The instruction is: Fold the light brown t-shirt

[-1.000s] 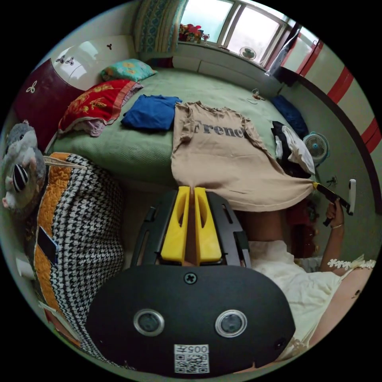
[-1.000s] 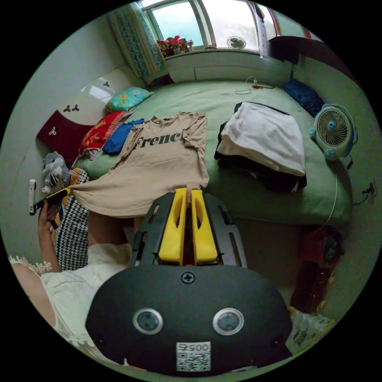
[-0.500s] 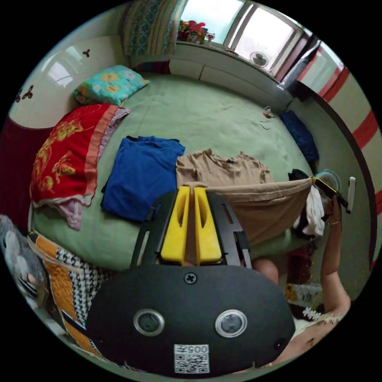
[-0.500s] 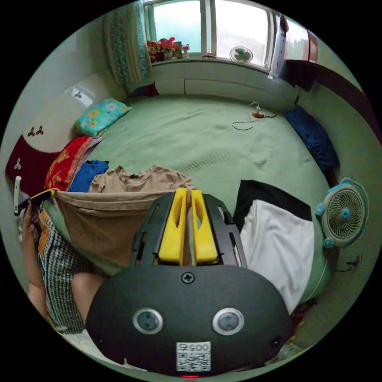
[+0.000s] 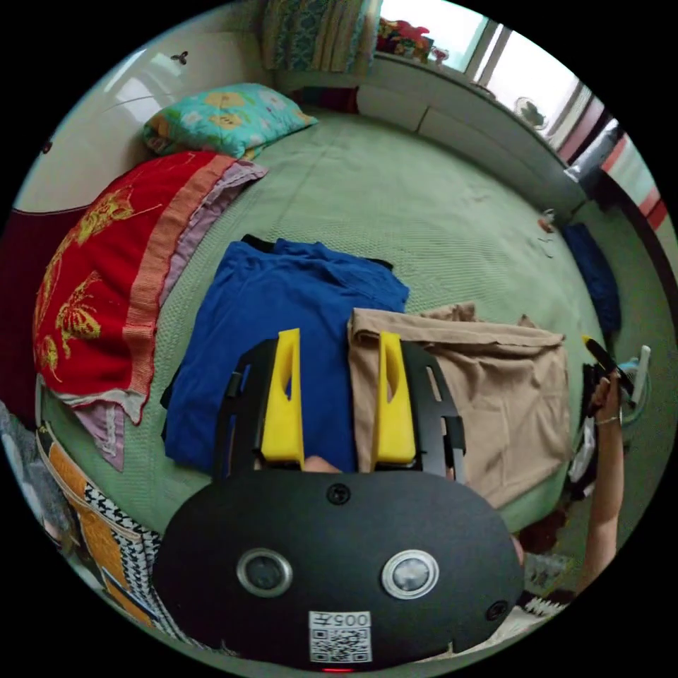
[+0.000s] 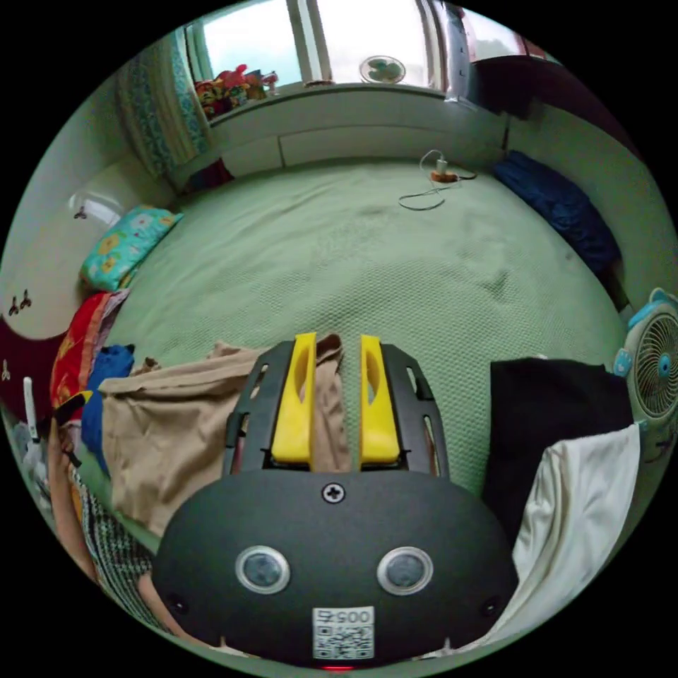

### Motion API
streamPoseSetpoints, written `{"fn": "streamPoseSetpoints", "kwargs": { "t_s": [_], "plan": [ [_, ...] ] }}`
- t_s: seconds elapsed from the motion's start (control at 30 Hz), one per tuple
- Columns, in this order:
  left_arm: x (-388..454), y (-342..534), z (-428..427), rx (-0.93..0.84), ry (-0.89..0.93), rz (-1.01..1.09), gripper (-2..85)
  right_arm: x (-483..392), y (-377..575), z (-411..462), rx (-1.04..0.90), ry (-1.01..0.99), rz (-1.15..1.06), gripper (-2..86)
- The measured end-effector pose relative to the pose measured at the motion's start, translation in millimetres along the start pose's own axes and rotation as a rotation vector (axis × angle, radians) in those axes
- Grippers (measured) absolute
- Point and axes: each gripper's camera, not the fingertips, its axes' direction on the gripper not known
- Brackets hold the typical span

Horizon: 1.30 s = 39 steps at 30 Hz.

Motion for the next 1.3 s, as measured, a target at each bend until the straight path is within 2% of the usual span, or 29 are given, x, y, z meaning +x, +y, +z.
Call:
{"fn": "streamPoseSetpoints", "kwargs": {
  "t_s": [0.13,0.23,0.33,0.47,0.63,0.8,0.97,1.1,1.17,1.3],
  "plan": [
    [16,57,-17,0.017,0.074,0.096,16.9,-6,60,-35,-0.068,-0.132,-0.142,10.3],
    [21,102,-5,-0.011,0.137,0.080,18.3,-8,113,-50,-0.156,-0.186,-0.158,10.6],
    [16,129,24,-0.038,0.139,-0.026,19.4,-13,154,-45,-0.160,-0.096,-0.170,11.1],
    [15,135,65,-0.102,0.268,-0.133,19.6,-18,166,0,-0.225,-0.049,-0.109,10.3],
    [44,122,95,-0.147,0.041,-0.120,11.7,-30,165,41,-0.278,0.019,-0.085,3.3],
    [47,122,78,-0.122,0.080,-0.061,6.4,-28,174,22,-0.248,-0.012,-0.127,-1.0],
    [38,152,80,-0.176,0.154,-0.052,6.0,-9,222,1,-0.306,-0.106,-0.104,-1.1],
    [29,182,111,-0.225,0.213,-0.122,6.4,-6,262,17,-0.356,-0.098,-0.104,-1.0],
    [28,189,115,-0.214,0.231,-0.147,6.9,-6,272,20,-0.337,-0.110,-0.113,-0.2],
    [35,190,87,-0.097,0.144,-0.113,6.0,-14,269,-3,-0.298,-0.073,-0.202,1.8]
  ]
}}
